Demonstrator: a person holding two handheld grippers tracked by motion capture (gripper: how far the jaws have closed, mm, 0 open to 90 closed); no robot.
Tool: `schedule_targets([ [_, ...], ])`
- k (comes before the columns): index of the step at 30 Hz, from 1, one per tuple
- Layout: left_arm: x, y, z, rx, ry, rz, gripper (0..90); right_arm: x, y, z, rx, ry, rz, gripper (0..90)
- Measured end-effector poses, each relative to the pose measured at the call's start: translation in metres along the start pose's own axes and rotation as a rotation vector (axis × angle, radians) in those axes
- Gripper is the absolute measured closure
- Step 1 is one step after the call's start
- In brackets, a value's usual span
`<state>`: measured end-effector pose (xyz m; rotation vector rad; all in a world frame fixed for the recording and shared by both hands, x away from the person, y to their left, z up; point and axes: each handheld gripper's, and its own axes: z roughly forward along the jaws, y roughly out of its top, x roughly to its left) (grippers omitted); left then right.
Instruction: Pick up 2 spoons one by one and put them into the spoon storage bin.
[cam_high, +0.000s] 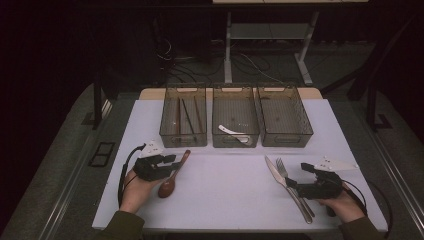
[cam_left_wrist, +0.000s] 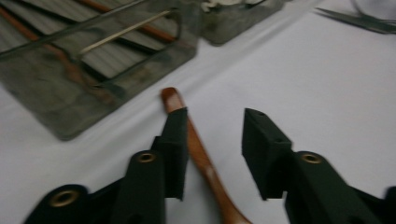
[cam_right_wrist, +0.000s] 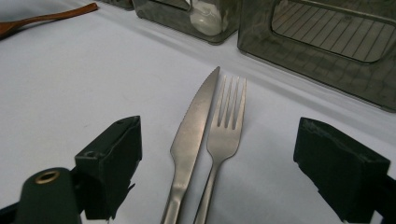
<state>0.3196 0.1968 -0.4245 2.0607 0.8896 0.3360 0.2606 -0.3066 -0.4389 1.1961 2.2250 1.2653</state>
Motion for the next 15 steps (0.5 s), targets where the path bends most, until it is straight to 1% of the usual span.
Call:
schedule_targets([
  [2,0.005,0.002,0.005,0.016,0.017,-0.007,77.3,0.001,0.000,0.001,0.003,0.000,-0.006,15.6],
  [4,0.010,0.004,0.009,0.032,0.023,-0.013,87.4,0.001,0.000,0.001,0.000,0.001,-0.008,15.6],
  [5,0.012,0.005,0.011,0.043,0.034,-0.015,89.3,0.001,0.000,0.001,-0.001,0.001,-0.010,15.6],
  [7,0.015,0.007,0.017,0.057,0.040,-0.023,89.4,0.000,0.000,0.002,0.004,0.000,-0.005,15.6],
  [9,0.018,0.008,0.022,0.078,0.055,-0.021,89.5,0.000,0.000,0.002,0.005,-0.003,-0.006,15.6],
  [10,0.019,0.009,0.025,0.077,0.063,-0.025,89.5,0.000,0.000,0.002,0.001,-0.001,-0.005,15.6],
  [12,0.020,0.010,0.030,0.094,0.073,-0.024,89.5,0.000,0.000,0.001,-0.001,-0.001,-0.004,15.6],
  [15,0.022,0.011,0.037,0.113,0.075,-0.029,89.5,0.000,0.000,0.001,0.000,0.000,-0.005,15.6],
])
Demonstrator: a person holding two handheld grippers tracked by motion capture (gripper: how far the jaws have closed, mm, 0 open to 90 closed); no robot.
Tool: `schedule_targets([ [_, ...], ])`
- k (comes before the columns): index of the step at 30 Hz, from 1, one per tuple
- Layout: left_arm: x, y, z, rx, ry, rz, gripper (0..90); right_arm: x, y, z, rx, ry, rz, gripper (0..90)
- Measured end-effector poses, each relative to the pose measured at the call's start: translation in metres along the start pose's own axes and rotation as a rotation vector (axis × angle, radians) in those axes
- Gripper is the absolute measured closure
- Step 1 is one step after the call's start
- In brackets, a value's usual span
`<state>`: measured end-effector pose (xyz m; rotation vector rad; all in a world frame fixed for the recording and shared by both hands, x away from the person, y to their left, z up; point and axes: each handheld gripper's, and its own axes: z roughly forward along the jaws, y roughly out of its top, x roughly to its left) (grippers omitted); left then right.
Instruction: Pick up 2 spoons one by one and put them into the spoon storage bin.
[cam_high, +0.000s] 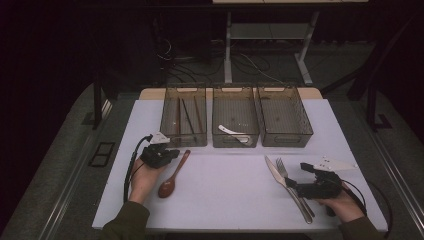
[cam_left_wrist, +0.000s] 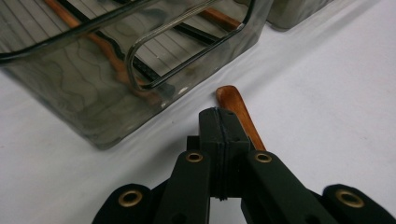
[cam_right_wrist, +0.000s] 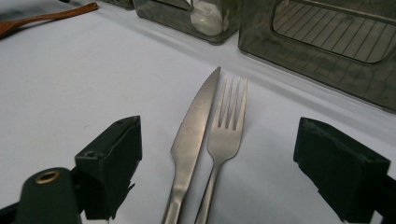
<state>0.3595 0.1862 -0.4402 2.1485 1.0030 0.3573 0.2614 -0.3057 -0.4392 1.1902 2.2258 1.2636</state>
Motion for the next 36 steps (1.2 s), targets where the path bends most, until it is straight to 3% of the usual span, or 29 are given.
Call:
schedule_targets([
  [5,-0.002,-0.001,0.006,0.037,0.006,0.009,89.5,-0.001,0.000,0.000,-0.002,-0.001,0.001,15.6],
  [12,-0.009,0.001,0.009,0.048,-0.035,0.048,89.5,0.000,0.000,0.000,-0.003,-0.001,-0.002,15.6],
  [16,-0.015,0.002,0.011,0.048,-0.083,0.068,89.4,0.000,0.001,0.001,-0.001,-0.003,-0.001,15.6],
  [17,-0.017,0.003,0.012,0.050,-0.099,0.090,89.4,0.000,0.001,0.001,-0.002,-0.004,-0.005,15.6],
  [19,-0.025,0.004,0.013,0.056,-0.113,0.103,89.5,0.000,0.001,0.001,0.000,-0.004,-0.005,15.6],
  [22,-0.034,0.006,0.016,0.063,-0.166,0.133,89.5,0.000,0.000,0.001,0.001,-0.004,-0.005,15.6],
  [25,-0.039,0.007,0.016,0.069,-0.167,0.163,89.5,0.000,0.000,0.001,0.003,-0.004,-0.005,15.6],
  [31,-0.037,0.007,0.008,0.036,-0.173,0.143,88.2,0.000,0.000,0.001,0.006,-0.004,-0.005,15.6],
  [36,-0.036,-0.001,-0.010,-0.006,-0.189,0.119,73.6,0.000,0.000,0.002,0.012,-0.006,-0.016,15.6],
])
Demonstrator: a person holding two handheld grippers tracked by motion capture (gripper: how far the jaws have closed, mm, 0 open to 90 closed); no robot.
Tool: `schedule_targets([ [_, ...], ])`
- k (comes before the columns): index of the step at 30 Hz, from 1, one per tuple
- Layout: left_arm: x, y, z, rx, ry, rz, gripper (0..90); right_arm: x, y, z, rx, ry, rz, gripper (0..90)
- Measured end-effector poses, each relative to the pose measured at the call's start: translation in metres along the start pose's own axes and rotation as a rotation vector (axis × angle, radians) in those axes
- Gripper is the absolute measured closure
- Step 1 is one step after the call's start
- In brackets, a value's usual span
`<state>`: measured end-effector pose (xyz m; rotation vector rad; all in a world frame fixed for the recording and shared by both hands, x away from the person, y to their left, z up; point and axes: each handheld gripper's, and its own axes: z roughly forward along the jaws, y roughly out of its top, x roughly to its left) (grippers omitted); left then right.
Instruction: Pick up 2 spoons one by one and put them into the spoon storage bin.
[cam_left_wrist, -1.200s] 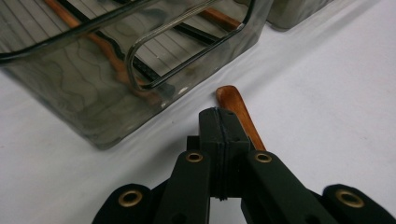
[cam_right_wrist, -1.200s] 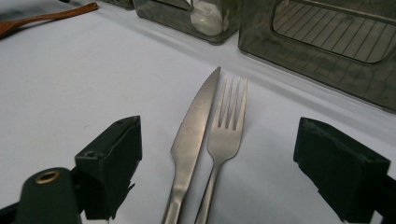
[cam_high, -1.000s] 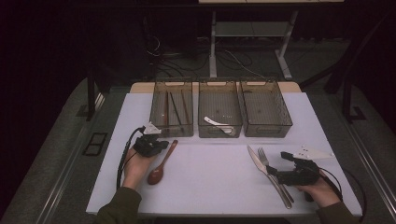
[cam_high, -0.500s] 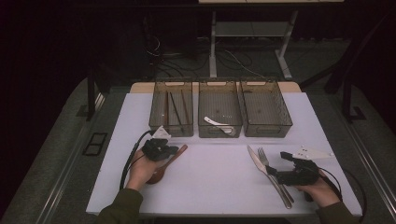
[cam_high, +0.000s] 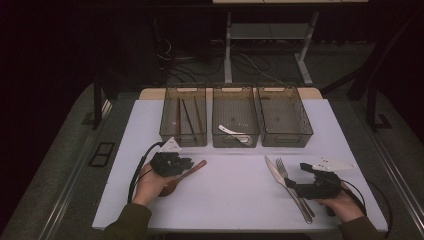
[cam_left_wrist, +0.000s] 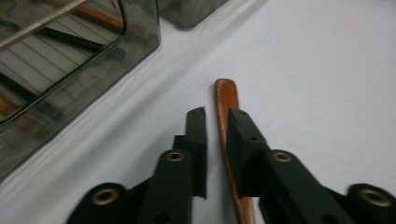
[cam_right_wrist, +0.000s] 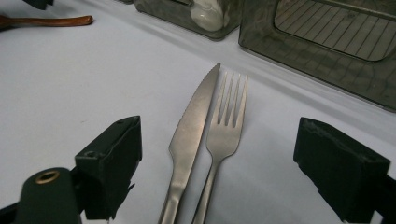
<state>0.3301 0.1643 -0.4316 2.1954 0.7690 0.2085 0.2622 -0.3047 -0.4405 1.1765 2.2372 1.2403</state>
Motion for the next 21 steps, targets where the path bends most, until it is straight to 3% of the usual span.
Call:
schedule_targets([
  [2,-0.002,-0.005,-0.008,-0.002,0.004,-0.006,65.7,0.000,0.000,0.000,0.002,0.000,0.001,15.6],
  [6,-0.008,-0.015,-0.025,-0.050,-0.003,-0.041,53.8,0.000,0.000,0.000,0.003,-0.002,-0.003,15.6],
  [9,-0.014,-0.025,-0.034,-0.045,0.017,-0.032,47.7,0.000,0.000,0.000,0.002,-0.003,-0.002,15.6],
  [16,-0.018,-0.052,-0.052,-0.040,0.036,-0.080,39.2,0.000,0.000,0.000,0.004,-0.004,-0.007,15.6],
  [21,-0.017,-0.062,-0.056,-0.031,0.038,-0.100,36.8,0.001,0.000,0.001,0.007,-0.005,-0.009,15.6],
])
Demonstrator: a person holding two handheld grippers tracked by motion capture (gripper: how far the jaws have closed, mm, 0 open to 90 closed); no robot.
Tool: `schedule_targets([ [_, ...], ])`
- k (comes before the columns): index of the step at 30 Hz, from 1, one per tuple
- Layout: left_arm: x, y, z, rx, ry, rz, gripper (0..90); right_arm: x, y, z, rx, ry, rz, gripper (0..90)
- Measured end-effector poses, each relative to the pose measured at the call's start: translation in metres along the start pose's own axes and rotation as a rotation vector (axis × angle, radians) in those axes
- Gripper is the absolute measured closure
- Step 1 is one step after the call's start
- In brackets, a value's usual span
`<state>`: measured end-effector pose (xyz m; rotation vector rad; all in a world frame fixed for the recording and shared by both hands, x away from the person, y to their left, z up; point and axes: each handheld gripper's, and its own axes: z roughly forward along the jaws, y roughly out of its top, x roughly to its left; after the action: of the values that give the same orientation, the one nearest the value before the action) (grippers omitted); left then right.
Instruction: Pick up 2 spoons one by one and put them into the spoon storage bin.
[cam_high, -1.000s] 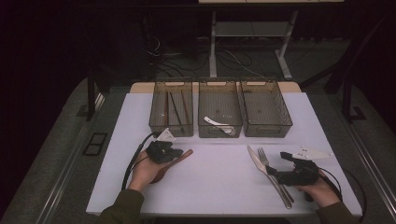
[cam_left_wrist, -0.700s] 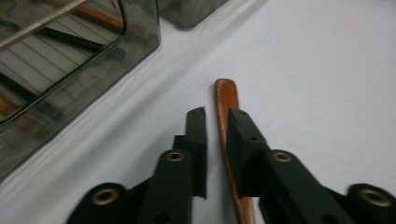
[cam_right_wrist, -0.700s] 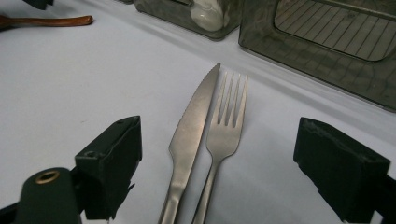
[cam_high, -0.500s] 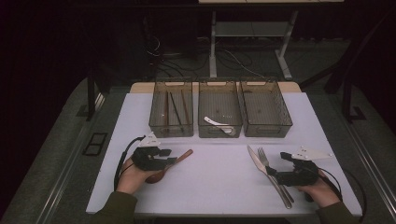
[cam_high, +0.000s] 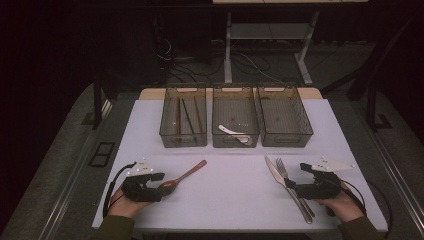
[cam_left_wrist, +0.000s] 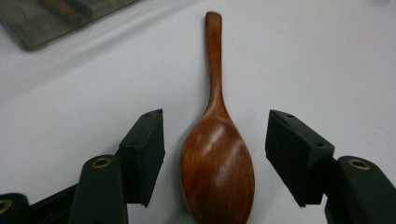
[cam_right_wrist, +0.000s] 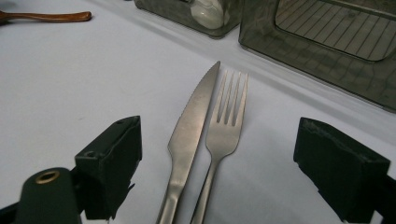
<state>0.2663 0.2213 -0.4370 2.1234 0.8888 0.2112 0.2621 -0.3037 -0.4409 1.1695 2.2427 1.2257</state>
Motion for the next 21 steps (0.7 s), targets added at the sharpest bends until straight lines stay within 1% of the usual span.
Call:
schedule_targets([
  [3,0.0010,-0.0011,0.0015,0.009,-0.002,0.001,36.8,0.0000,0.0000,0.0003,0.002,0.000,-0.003,15.6],
  [7,0.0011,-0.0016,0.0034,0.051,0.013,0.028,37.8,-0.0002,-0.0002,0.0003,0.003,-0.001,-0.003,15.6],
  [9,0.0007,-0.0021,0.0044,0.062,0.017,0.030,38.4,-0.0003,-0.0003,0.0002,0.003,-0.002,-0.003,15.6],
  [12,-0.0007,-0.0022,0.0067,0.089,0.019,0.051,40.1,0.0000,-0.0002,0.0001,0.003,-0.002,-0.005,15.6],
  [13,-0.0015,-0.0020,0.0070,0.097,0.026,0.065,40.7,-0.0001,-0.0002,0.0002,0.003,-0.002,-0.008,15.6],
  [14,-0.0021,-0.0015,0.0069,0.099,0.021,0.068,41.5,0.0000,-0.0002,0.0002,0.005,-0.003,-0.007,15.6],
  [17,-0.0034,-0.0008,0.0066,0.108,0.001,0.085,49.3,-0.0003,-0.0004,0.0003,0.006,-0.004,-0.010,15.6],
  [19,-0.0045,-0.0001,0.0065,0.114,-0.019,0.095,56.6,-0.0001,-0.0003,0.0002,0.007,-0.005,-0.008,15.6],
  [21,-0.0054,0.0005,0.0070,0.117,-0.034,0.099,62.1,-0.0001,-0.0003,0.0003,0.005,-0.005,-0.011,15.6],
])
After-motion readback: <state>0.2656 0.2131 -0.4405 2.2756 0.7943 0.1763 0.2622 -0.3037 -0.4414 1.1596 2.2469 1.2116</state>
